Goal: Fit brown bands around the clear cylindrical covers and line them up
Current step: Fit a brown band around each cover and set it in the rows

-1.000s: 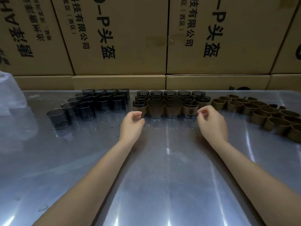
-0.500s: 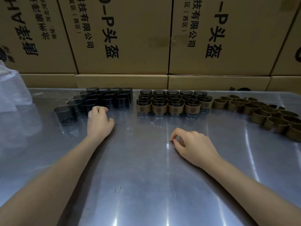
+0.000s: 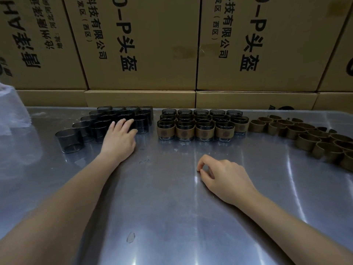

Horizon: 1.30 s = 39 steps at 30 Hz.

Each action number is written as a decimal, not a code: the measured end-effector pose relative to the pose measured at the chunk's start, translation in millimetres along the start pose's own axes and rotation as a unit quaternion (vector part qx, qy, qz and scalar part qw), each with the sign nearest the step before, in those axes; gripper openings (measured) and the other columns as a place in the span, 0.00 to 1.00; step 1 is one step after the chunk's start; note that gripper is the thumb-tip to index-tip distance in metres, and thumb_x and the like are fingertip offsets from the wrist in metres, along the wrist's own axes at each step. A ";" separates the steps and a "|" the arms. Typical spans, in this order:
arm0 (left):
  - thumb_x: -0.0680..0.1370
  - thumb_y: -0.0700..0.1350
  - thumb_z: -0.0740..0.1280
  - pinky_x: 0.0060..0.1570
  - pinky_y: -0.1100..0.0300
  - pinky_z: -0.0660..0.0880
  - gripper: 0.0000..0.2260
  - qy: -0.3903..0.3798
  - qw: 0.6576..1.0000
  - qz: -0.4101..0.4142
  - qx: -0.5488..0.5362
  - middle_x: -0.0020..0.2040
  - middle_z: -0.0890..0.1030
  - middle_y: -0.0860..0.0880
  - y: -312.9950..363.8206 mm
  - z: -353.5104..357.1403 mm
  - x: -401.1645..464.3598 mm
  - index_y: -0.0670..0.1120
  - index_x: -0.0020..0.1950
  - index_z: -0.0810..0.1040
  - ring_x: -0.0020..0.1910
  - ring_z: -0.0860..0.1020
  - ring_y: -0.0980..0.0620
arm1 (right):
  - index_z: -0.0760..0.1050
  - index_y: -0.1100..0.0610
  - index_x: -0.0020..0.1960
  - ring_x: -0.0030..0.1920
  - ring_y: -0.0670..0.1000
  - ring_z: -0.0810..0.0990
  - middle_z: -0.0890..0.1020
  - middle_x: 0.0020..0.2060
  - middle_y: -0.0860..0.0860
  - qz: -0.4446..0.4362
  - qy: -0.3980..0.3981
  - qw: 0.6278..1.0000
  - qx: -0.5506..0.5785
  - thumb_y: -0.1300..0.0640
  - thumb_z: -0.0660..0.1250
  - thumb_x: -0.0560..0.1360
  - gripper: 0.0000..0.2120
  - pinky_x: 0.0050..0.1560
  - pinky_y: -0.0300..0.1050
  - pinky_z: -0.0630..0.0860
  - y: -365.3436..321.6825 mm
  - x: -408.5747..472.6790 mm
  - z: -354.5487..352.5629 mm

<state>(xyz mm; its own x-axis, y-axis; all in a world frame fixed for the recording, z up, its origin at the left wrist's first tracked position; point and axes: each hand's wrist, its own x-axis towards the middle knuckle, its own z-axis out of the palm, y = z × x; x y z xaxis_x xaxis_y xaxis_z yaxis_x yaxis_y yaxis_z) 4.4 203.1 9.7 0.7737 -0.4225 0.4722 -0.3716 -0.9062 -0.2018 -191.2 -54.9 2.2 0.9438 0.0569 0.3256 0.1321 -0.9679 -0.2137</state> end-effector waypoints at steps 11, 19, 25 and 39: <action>0.84 0.46 0.54 0.73 0.48 0.50 0.17 -0.004 1.000 0.027 -0.012 0.72 0.66 0.43 20.3 6.4 21.4 0.45 0.69 0.75 0.73 0.60 0.43 | 0.66 0.43 0.50 0.37 0.49 0.75 0.77 0.32 0.45 0.004 -0.003 1.000 0.008 0.50 0.57 0.80 0.02 0.33 0.44 0.65 1.7 2.6 2.2; 0.79 0.36 0.62 0.58 0.49 0.67 0.10 0.056 0.991 0.096 -0.071 0.53 0.76 0.38 44.0 -17.3 -15.6 0.34 0.52 0.82 0.48 0.77 0.39 | 0.65 0.42 0.47 0.35 0.49 0.73 0.76 0.31 0.46 0.012 0.005 1.000 0.005 0.49 0.57 0.79 0.03 0.29 0.42 0.60 0.5 1.9 1.1; 0.71 0.36 0.73 0.55 0.43 0.75 0.09 0.119 0.973 0.137 -0.142 0.47 0.79 0.40 88.8 -60.3 -75.1 0.36 0.51 0.84 0.42 0.81 0.41 | 0.67 0.44 0.55 0.39 0.50 0.74 0.76 0.35 0.44 0.016 0.010 1.000 0.013 0.46 0.59 0.79 0.06 0.33 0.44 0.63 -0.6 1.1 -0.1; 0.79 0.48 0.63 0.69 0.59 0.66 0.27 0.115 0.884 0.139 -0.432 0.73 0.64 0.51 178.0 -88.7 -84.9 0.47 0.77 0.61 0.71 0.65 0.58 | 0.72 0.42 0.59 0.53 0.41 0.79 0.81 0.50 0.39 0.044 0.081 0.930 0.355 0.58 0.76 0.69 0.23 0.55 0.40 0.76 14.6 6.9 -5.7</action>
<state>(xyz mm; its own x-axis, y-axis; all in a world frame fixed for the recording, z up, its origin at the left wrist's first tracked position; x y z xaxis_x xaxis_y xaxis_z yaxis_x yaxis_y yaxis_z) -173.0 79.3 9.8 0.5031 -0.5218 0.6889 -0.8608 -0.3731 0.3461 -184.5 -70.0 6.6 0.9103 -0.1082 0.3996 0.2772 -0.5578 -0.7823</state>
